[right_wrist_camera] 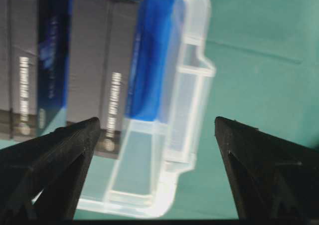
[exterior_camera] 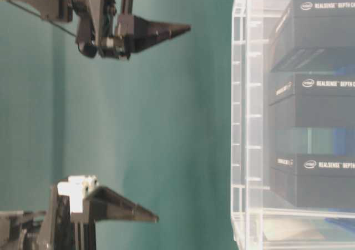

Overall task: Take the box out of the case with both arms.
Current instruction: 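Move both open grippers over the left and right black box pairs, then lower left gripper around left box pair, right gripper around right pair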

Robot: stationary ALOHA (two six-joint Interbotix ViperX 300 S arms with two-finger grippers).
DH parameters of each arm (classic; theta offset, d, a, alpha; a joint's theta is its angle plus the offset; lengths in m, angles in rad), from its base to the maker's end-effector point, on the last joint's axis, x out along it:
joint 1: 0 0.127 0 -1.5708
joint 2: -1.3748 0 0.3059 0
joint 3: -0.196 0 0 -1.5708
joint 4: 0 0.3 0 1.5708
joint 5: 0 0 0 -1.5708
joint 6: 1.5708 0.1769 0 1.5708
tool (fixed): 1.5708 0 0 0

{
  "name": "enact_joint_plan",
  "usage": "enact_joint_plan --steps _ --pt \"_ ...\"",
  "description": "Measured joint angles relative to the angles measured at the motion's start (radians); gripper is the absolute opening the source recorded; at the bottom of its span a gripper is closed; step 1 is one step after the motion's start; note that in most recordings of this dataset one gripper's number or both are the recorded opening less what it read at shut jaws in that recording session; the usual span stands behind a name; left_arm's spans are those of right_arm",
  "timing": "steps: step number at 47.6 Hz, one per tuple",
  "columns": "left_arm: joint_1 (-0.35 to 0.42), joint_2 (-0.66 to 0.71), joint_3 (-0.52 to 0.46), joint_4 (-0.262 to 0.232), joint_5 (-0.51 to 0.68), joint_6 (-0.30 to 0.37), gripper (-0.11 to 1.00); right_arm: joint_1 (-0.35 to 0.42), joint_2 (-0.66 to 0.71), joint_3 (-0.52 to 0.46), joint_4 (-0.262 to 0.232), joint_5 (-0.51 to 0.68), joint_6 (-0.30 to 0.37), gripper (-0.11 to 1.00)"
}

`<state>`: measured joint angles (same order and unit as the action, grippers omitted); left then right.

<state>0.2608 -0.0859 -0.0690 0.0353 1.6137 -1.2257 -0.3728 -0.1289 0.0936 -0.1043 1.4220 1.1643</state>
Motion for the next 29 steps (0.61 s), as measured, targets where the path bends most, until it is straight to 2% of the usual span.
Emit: enact_joint_plan --steps 21,29 --pt "-0.009 0.156 -0.179 0.003 -0.009 -0.012 0.84 0.031 0.094 -0.118 0.002 -0.009 0.003 0.93" --pt "-0.011 0.192 -0.218 0.005 -0.008 -0.014 0.84 0.04 0.117 -0.146 0.002 -0.011 0.003 0.93"
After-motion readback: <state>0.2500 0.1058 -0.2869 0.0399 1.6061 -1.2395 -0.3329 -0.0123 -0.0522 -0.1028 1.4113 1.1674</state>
